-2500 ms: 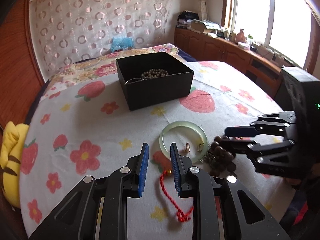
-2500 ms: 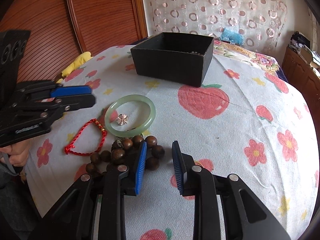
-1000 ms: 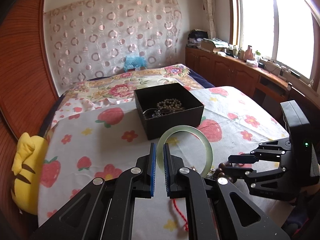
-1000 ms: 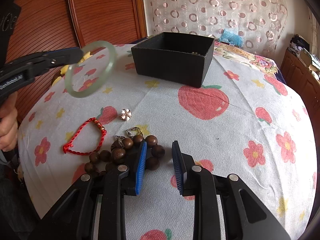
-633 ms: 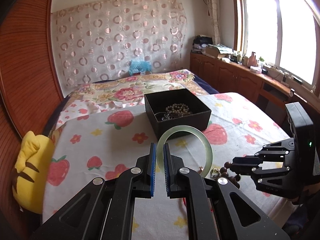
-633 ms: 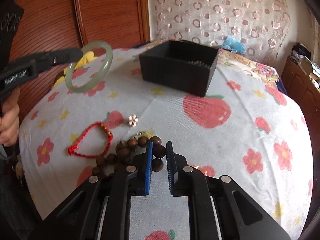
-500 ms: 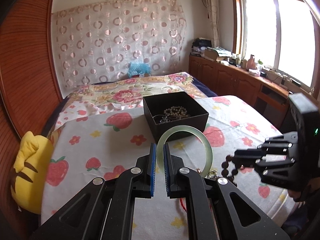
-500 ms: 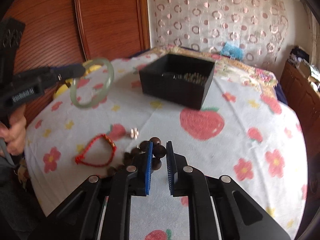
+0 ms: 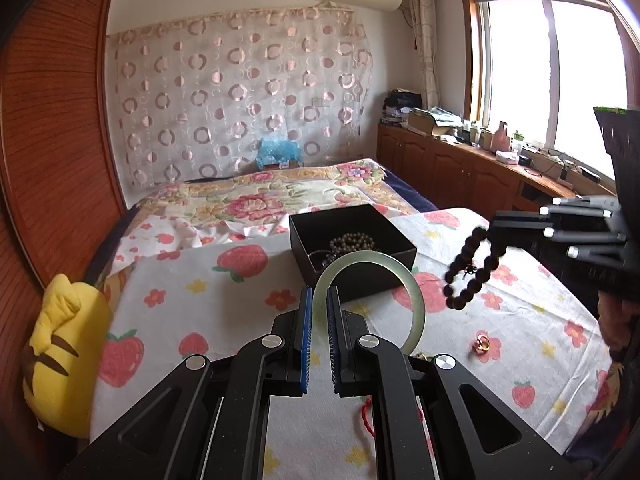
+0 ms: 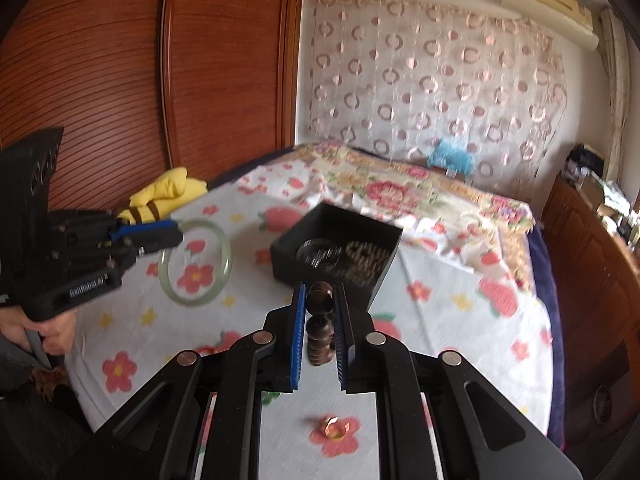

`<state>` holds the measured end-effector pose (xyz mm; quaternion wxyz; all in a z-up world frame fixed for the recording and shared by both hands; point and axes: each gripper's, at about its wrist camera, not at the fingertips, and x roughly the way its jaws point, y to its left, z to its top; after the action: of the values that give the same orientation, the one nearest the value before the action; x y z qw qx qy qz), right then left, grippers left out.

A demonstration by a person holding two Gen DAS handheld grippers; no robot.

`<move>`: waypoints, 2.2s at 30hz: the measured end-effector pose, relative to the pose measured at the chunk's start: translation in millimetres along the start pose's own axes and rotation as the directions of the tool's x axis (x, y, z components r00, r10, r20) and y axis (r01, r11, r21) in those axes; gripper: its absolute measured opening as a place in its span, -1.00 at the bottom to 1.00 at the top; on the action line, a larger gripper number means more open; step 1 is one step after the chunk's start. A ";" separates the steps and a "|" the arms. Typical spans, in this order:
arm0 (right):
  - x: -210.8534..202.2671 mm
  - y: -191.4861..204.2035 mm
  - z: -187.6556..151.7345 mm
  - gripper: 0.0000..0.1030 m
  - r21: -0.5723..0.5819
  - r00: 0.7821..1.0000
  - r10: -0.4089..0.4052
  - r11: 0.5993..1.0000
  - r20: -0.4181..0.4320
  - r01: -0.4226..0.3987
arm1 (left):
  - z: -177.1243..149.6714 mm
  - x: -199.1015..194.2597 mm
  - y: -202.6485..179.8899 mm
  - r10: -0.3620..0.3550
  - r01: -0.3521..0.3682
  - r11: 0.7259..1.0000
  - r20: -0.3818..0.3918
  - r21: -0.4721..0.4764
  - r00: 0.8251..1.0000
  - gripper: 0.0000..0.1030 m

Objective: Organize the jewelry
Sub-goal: 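Grasp the dark wooden-bead bracelet with the right tool while the left tool holds the bangle raised, then carry the jade bangle and bead bracelet over the black box with both tools, then lower both items into the box, open both tools and withdraw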

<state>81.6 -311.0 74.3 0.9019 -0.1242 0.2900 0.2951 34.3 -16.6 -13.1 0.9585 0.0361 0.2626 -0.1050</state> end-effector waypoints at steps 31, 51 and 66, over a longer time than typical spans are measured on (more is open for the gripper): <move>90.5 -59.1 67.9 -0.71 0.050 0.998 0.054 0.997 0.031 -0.056 | 54.7 89.7 27.3 -0.018 0.017 1.000 -0.047 -0.005 0.999 -0.87; 140.5 -97.2 37.8 -0.58 0.124 0.999 0.018 0.992 -0.047 -0.012 | 71.1 153.9 16.7 -0.061 0.066 0.997 -0.115 0.038 0.992 -0.86; 144.8 -100.1 30.0 -0.58 0.128 0.998 0.022 0.992 -0.056 -0.015 | 77.2 160.9 7.3 -0.089 0.096 0.994 -0.121 0.049 0.989 -0.85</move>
<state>250.8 -312.1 17.3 0.8964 -0.0721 0.3354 0.2806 209.3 -48.5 -28.8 0.9340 0.0560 0.3173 -0.1541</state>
